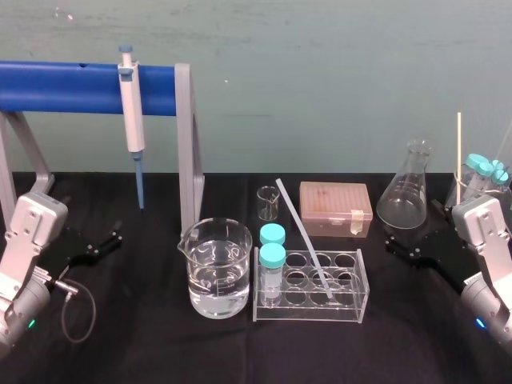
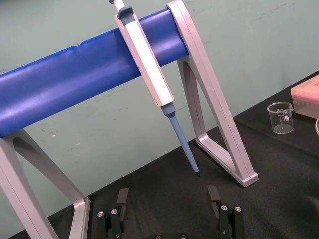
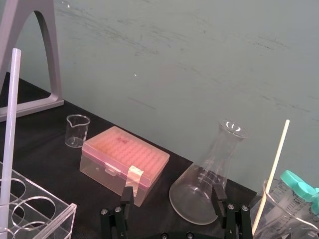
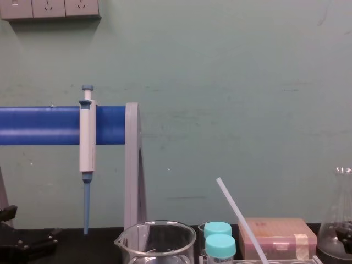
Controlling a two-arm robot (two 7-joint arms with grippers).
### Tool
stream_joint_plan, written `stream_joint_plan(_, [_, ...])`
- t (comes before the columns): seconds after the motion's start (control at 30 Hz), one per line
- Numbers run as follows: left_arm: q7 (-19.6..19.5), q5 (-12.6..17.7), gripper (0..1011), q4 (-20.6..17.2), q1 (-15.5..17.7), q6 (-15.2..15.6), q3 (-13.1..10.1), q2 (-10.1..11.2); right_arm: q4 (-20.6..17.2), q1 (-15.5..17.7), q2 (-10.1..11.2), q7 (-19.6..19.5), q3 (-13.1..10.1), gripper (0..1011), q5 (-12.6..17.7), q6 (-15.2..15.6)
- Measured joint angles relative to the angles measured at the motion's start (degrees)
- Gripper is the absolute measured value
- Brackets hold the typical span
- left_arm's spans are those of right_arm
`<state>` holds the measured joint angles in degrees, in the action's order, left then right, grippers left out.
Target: Pick up the stirring rod with one hand, then place it down.
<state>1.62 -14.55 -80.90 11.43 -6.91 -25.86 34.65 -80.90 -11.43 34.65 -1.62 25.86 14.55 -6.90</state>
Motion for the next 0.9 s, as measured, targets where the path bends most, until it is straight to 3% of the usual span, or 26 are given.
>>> stream_joint_plan(0.9, [0.0,0.0,1000,0.0,0.0,0.0,0.0,0.0,0.0,0.0,0.0,0.0,0.0,1003,0.0,0.0])
